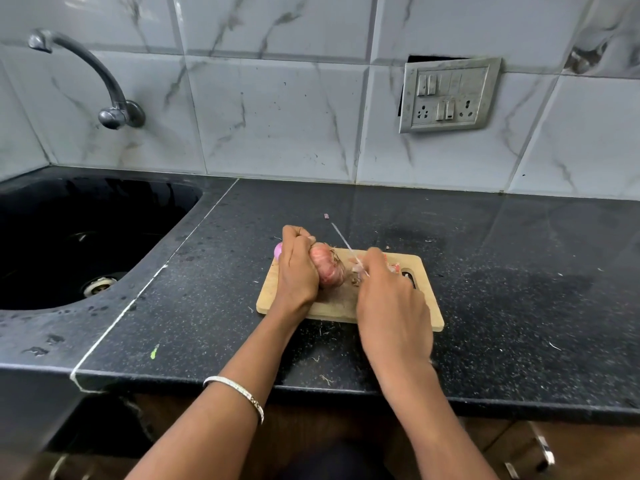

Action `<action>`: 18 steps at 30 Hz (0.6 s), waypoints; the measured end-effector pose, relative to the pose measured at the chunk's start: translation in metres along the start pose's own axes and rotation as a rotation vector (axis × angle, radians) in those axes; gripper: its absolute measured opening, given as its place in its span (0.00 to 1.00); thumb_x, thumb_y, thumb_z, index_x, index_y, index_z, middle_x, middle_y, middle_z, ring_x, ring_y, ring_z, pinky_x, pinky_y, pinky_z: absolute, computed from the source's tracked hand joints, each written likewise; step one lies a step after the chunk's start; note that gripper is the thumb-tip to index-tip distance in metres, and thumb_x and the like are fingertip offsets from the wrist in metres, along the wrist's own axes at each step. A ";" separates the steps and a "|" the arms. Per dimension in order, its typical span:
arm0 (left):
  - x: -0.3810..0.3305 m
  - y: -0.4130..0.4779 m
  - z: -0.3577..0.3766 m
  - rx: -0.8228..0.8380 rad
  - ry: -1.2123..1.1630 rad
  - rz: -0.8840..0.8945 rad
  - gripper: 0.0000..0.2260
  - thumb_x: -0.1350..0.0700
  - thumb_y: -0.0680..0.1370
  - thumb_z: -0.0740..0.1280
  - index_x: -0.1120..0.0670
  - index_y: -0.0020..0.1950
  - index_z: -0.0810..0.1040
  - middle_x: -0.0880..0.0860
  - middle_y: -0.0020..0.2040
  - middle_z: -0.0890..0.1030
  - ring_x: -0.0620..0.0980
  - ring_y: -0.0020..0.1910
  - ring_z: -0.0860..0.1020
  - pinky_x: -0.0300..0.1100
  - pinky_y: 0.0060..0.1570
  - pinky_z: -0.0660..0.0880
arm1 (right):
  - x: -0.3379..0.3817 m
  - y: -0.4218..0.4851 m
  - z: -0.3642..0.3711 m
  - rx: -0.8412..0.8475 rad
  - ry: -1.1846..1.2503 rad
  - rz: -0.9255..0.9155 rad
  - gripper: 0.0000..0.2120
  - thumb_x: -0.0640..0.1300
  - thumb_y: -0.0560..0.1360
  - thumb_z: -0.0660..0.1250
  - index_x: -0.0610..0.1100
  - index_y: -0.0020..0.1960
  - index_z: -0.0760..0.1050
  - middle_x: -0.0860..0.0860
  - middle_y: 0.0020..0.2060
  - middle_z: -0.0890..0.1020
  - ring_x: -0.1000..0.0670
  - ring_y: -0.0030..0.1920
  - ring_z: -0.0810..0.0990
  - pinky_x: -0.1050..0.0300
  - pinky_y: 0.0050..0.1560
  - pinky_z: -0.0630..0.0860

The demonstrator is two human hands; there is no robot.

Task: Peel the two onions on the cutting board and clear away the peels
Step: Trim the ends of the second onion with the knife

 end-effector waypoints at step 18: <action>0.006 -0.002 -0.003 -0.061 -0.238 -0.216 0.13 0.45 0.74 0.62 0.47 0.31 0.68 0.55 0.38 0.68 0.54 0.36 0.66 0.49 0.38 0.70 | 0.001 -0.011 -0.001 0.018 0.149 -0.086 0.03 0.50 0.83 0.58 0.52 0.56 0.68 0.54 0.38 0.76 0.48 0.36 0.70 0.52 0.36 0.63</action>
Point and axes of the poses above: each hand's wrist, its own y-axis towards the middle knuckle, its own z-axis out of the palm, x = y × z, the point moved 7 cm from there along y, towards the middle knuckle
